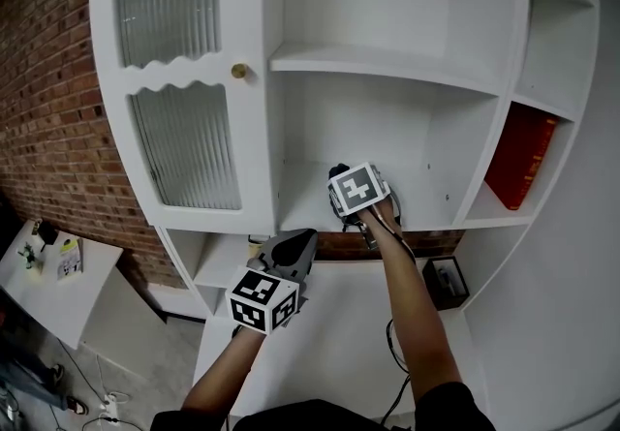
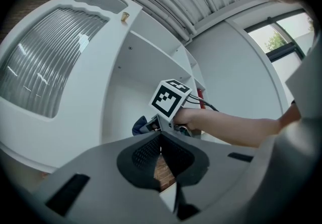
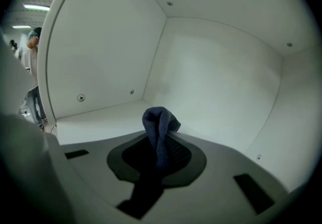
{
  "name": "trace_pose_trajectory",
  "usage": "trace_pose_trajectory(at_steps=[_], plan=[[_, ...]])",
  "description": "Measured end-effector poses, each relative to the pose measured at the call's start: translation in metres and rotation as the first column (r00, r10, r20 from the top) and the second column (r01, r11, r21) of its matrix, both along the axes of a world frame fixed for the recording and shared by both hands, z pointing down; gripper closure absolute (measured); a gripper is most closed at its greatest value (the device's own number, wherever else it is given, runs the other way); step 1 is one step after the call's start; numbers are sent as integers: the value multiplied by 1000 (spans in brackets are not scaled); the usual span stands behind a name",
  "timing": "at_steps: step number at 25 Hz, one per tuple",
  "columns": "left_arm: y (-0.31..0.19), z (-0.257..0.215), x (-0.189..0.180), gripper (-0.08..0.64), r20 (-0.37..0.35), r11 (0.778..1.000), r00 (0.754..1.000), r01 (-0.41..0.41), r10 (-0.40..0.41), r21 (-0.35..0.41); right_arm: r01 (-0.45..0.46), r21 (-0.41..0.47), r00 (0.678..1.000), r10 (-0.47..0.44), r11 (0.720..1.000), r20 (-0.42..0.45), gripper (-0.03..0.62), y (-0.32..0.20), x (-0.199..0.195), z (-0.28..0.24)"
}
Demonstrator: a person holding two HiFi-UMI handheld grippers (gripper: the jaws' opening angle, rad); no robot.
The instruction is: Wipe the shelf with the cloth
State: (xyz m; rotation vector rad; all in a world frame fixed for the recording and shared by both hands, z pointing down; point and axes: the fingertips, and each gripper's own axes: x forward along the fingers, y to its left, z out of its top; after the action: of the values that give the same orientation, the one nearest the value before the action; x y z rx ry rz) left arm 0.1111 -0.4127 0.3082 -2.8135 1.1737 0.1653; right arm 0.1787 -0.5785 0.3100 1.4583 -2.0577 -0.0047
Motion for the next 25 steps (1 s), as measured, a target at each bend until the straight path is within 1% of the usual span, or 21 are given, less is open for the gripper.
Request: trace_pose_trajectory(at_steps=[5,8,12,19,22,25], plan=[[-2,6,-3,546,-11,1000,1000,5,-5,-12,96,-2,995,-96,995,-8,534,0,-49,0],[-2,9,-3,546,-12,1000,1000,4,-4,-20,149,5,988,-149,989,-39,534,0,-76,1],[0,13,-6,546,-11,1000,1000,7,-8,-27,185,20,981,-183,983,-67,534,4,-97,1],[-2,13,-8,546,-11,1000,1000,7,-7,-24,171,15,984,-171,985,-41,533,2,-89,1],[-1,13,-8,546,-14,1000,1000,4,-4,-25,141,7,989,-140,990,-56,534,-1,-75,2],[-2,11,-8,546,-16,1000,1000,1,-1,-24,93,-1,994,-93,996,-54,534,-4,-50,2]])
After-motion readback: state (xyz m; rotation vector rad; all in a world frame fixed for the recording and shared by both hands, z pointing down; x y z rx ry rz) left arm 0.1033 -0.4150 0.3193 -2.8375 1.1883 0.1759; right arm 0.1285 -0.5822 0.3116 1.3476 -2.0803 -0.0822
